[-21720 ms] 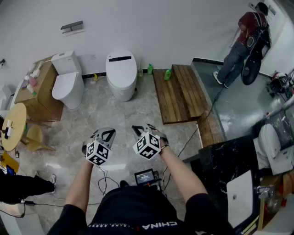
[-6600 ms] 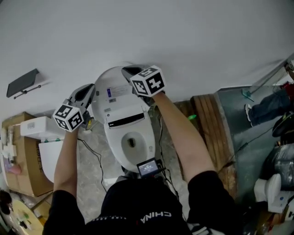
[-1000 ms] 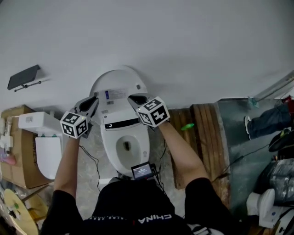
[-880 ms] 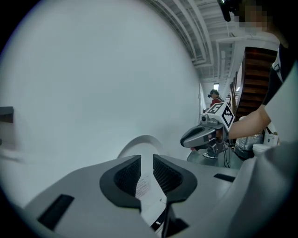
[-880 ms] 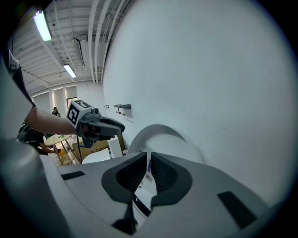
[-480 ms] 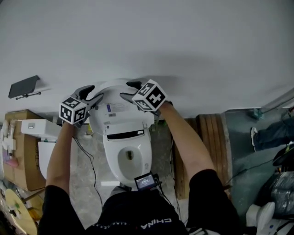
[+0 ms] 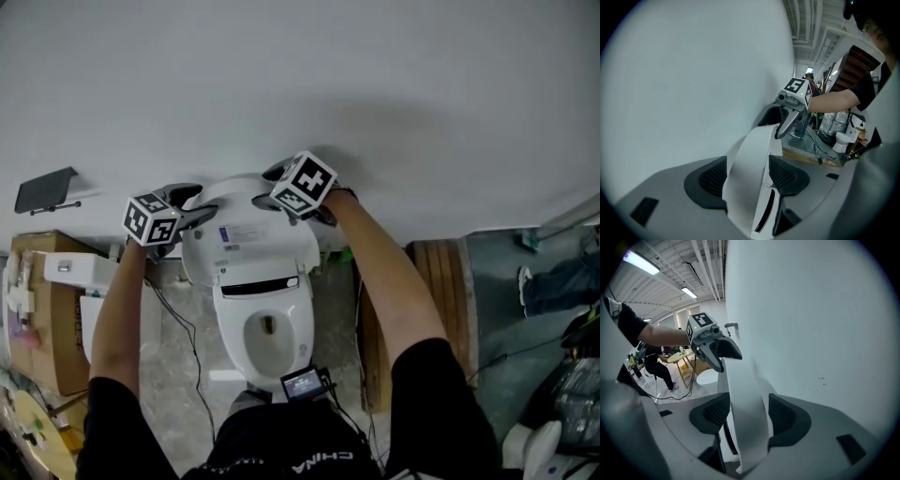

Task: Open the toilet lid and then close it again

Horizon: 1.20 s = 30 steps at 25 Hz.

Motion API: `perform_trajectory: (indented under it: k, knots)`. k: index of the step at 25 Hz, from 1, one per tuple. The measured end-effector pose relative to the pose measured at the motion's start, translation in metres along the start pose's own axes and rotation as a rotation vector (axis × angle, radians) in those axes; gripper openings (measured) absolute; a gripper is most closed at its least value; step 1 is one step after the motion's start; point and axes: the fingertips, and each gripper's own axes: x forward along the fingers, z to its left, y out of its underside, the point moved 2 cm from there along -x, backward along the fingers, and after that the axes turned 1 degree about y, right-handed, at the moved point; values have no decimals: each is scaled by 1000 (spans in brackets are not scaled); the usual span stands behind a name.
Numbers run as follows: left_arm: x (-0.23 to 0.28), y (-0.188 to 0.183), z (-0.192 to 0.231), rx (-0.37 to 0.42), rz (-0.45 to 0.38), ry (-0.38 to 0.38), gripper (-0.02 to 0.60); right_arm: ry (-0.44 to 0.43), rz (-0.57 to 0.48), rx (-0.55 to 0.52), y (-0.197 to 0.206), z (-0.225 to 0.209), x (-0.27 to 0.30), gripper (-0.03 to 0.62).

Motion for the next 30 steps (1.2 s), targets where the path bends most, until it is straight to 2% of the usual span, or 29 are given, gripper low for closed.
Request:
perform_trajectory:
  k: [4, 7, 9, 13, 18, 25, 30]
  knots:
    - [-3, -1, -5, 35, -13, -3, 265, -20, 7, 16, 2, 4, -3, 256]
    - [-8, 1, -10, 52, -26, -21, 255, 4, -3, 18, 4, 9, -6, 232]
    - [-11, 4, -15, 57, -28, -25, 218, 18, 3, 5, 7, 16, -8, 218]
    - [-17, 10, -34, 94, -17, -23, 218, 44, 22, -25, 12, 36, -15, 216]
    - [-31, 22, -71, 174, 21, 7, 218, 73, 65, -54, 27, 73, -26, 218]
    - [-49, 45, -129, 303, 53, 47, 218, 158, 109, -103, 50, 130, -40, 218]
    - [-59, 64, -170, 365, 27, 38, 218, 169, 176, -146, 71, 172, -52, 222]
